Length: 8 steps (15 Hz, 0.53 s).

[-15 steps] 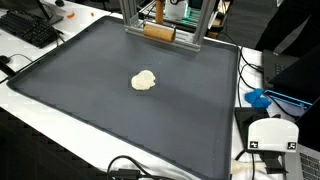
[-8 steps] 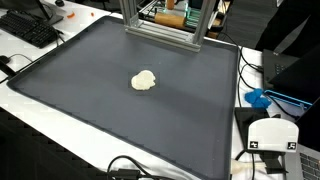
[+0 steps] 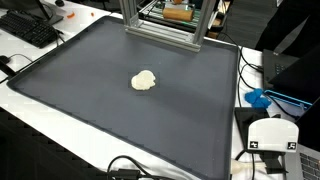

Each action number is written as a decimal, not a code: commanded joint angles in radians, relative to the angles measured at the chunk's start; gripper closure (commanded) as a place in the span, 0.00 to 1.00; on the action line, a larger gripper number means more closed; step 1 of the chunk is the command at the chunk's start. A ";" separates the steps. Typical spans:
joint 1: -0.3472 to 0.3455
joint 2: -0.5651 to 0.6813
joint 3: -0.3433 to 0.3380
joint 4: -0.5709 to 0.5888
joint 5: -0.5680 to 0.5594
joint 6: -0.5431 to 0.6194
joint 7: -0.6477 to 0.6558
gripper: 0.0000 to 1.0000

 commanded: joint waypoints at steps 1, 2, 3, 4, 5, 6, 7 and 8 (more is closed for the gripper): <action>0.004 -0.069 0.010 -0.062 0.029 -0.021 -0.004 0.65; 0.004 -0.075 0.013 -0.068 0.029 -0.024 -0.003 0.65; 0.006 -0.083 0.016 -0.075 0.028 -0.029 -0.003 0.65; 0.007 -0.093 0.019 -0.083 0.028 -0.032 -0.003 0.65; 0.008 -0.100 0.021 -0.090 0.029 -0.034 -0.004 0.65; 0.009 -0.107 0.024 -0.096 0.029 -0.036 -0.004 0.65; 0.011 -0.115 0.027 -0.103 0.030 -0.036 -0.005 0.65; 0.013 -0.122 0.029 -0.112 0.029 -0.036 -0.006 0.65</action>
